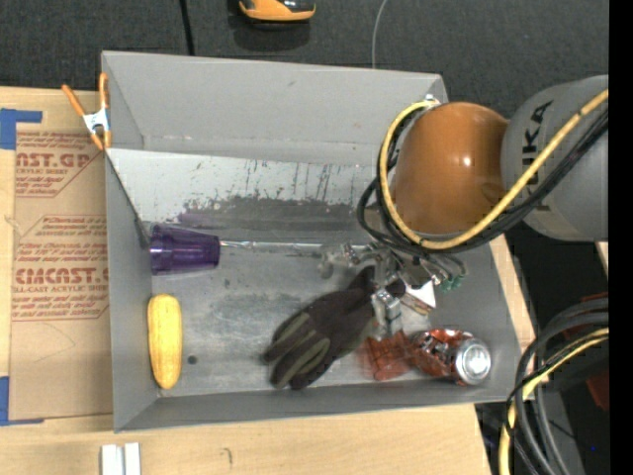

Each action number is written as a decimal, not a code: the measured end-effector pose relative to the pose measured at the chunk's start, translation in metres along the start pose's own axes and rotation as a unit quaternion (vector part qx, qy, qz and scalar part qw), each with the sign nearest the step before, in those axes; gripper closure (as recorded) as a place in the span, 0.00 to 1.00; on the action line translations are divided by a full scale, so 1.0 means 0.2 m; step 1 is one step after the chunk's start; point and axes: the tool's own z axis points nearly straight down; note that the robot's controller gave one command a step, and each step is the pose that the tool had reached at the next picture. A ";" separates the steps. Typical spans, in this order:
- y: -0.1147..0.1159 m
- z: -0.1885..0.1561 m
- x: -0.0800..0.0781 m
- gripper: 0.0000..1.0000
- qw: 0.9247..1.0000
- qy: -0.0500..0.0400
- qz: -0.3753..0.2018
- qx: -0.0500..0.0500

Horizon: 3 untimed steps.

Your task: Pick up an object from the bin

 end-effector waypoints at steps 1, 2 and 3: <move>0.00 0.15 -0.05 0.00 0.999 0.000 0.043 -0.001; 0.00 0.19 -0.05 0.00 0.999 0.000 0.049 -0.001; -0.03 0.16 -0.13 0.00 0.999 0.002 -0.055 -0.001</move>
Offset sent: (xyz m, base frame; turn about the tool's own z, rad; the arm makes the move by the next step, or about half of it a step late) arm 0.0071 -0.0040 -0.0639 -0.1089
